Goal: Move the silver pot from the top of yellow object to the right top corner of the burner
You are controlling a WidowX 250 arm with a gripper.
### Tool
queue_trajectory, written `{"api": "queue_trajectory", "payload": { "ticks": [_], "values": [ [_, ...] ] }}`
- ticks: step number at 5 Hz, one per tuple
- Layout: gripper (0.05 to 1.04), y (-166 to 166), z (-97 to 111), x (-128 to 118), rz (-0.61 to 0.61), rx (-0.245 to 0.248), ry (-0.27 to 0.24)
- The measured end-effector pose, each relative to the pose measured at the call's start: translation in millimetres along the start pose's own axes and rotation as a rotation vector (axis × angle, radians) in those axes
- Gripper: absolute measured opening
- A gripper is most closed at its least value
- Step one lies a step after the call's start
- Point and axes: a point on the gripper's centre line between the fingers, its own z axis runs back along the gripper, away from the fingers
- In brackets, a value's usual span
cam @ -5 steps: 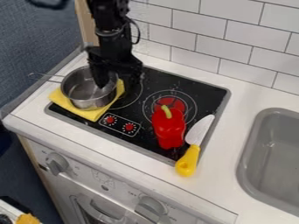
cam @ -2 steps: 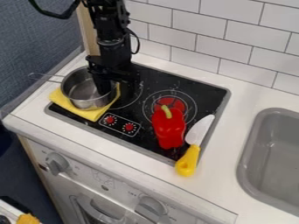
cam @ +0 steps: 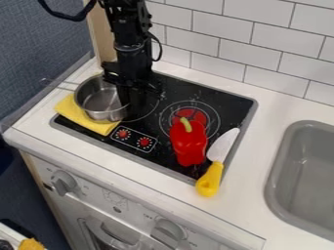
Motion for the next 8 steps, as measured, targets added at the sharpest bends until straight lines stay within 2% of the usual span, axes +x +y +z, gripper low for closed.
{"api": "queue_trajectory", "payload": {
  "ticks": [1,2,3,4,5,6,7,8],
  "values": [
    [0.085,-0.4,0.0,-0.6,0.001,0.004,0.006],
    [0.084,-1.2,10.5,-5.8,0.007,0.015,0.008],
    [0.083,-22.8,65.3,-1.6,0.001,0.042,-0.103],
    [0.083,-53.1,89.9,8.6,-0.072,-0.024,-0.120],
    [0.081,-90.0,80.8,26.4,-0.183,-0.018,-0.107],
    [0.077,-117.2,61.4,42.3,-0.263,0.001,-0.074],
    [0.077,-135.8,44.8,54.1,-0.329,0.022,-0.054],
    [0.077,-139.3,27.2,63.7,-0.350,0.042,-0.038]
  ]
}}
